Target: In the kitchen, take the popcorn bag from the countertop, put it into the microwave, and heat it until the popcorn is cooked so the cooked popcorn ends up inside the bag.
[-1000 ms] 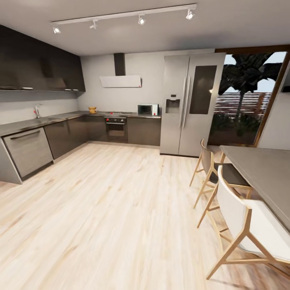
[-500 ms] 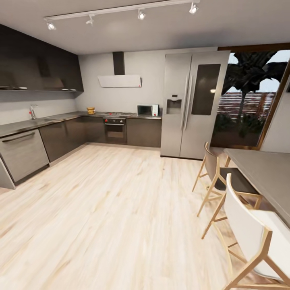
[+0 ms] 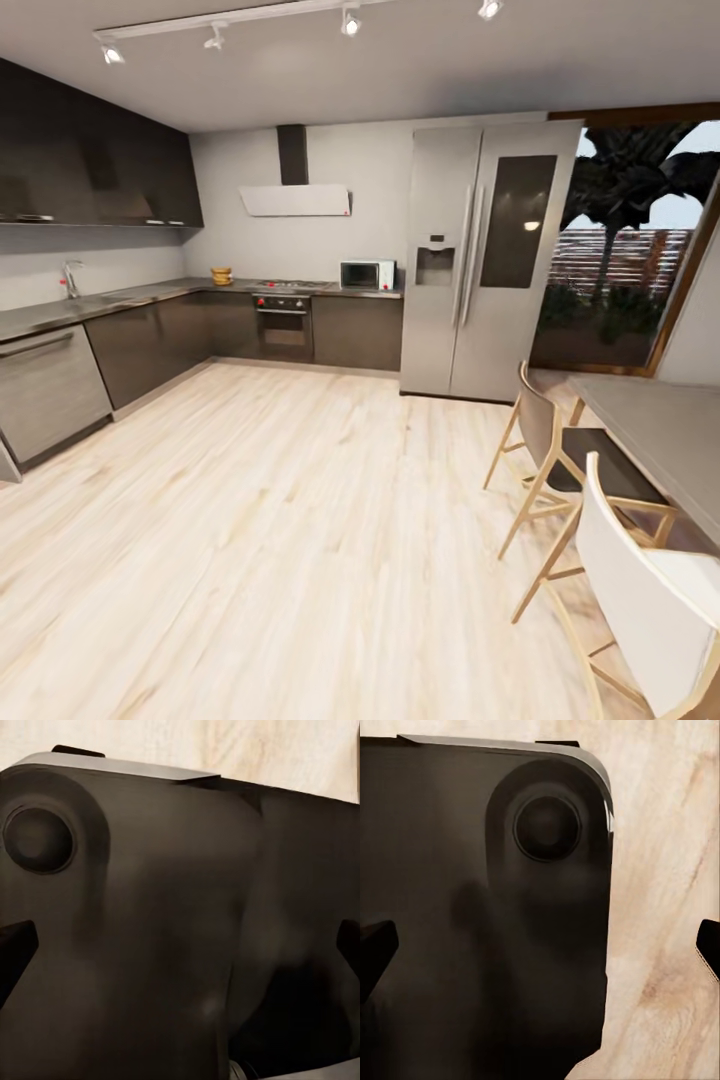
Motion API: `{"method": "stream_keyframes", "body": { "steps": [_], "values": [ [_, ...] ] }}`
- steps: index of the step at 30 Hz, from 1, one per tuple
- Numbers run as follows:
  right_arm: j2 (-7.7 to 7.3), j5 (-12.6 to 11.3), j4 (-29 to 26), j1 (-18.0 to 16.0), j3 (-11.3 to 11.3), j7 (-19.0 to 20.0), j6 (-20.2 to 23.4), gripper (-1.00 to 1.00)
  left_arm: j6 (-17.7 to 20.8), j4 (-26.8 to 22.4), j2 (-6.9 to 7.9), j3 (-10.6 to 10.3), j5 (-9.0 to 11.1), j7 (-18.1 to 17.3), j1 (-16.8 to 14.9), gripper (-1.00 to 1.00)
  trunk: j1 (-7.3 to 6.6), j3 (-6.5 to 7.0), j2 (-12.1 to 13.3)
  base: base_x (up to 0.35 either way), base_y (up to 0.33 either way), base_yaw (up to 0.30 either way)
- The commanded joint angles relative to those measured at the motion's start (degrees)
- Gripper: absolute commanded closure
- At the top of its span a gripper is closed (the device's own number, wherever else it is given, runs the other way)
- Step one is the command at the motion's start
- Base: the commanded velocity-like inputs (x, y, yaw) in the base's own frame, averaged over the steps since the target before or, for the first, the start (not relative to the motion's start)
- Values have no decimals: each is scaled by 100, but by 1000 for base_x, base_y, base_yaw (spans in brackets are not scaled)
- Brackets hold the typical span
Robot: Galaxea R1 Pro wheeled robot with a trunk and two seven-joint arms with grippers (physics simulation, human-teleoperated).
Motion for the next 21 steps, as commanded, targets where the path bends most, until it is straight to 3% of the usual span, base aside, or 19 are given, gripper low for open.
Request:
{"method": "stream_keyframes", "body": {
  "steps": [1, 21],
  "values": [
    [-2, 0, 1, -1, -1, -2, -18, -100, -10, -2, -1, 13, 38, -8, 0, -100, 3, -4, -2, 315, 0, 0],
    [11, 2, 1, -1, -1, 1, -9, -100, -7, -2, 7, 13, 45, -7, 0, -100, 3, -4, -2, 320, 0, 0]
  ]
}}
